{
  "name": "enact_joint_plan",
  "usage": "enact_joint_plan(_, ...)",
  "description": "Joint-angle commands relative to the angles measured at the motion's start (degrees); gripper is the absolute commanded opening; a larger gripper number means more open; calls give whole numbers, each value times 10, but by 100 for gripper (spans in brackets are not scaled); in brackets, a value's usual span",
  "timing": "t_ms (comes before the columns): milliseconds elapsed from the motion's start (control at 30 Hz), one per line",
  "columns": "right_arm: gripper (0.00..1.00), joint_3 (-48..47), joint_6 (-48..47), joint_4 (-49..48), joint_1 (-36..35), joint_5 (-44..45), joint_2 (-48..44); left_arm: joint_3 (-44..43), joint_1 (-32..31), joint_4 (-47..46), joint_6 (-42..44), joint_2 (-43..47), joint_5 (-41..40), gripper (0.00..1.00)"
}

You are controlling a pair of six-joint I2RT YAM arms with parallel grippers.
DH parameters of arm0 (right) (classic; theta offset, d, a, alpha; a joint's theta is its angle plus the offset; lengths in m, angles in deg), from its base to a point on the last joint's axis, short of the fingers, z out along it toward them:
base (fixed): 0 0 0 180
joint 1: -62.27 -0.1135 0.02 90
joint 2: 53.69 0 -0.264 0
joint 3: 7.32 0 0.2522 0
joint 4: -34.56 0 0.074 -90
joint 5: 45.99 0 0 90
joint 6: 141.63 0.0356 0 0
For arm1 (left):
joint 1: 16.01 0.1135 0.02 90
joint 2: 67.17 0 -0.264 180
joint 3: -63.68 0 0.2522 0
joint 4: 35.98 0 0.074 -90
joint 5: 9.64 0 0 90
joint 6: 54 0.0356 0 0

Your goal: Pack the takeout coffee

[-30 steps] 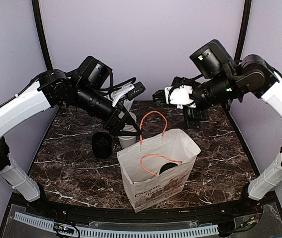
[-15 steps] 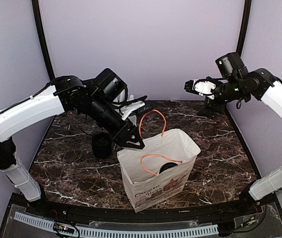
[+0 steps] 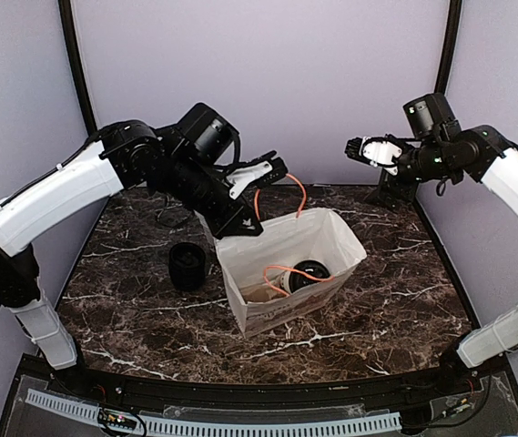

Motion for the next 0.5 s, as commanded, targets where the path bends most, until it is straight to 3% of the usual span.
enact_joint_plan(0, 99, 5, 12, -30, 10, -2, 7, -1, -9, -50, 65, 30, -91, 1)
enact_joint_plan(133, 99, 13, 13, -32, 14, -1, 13, 24, -29, -76, 93, 24, -99, 1)
enact_joint_plan(367, 99, 16, 15, -26, 16, -10, 21, 30, -98, -82, 133, -8, -218, 0)
enact_joint_plan(467, 99, 20, 13, -25, 16, -10, 19, 30, -118, -91, 128, -6, -213, 0)
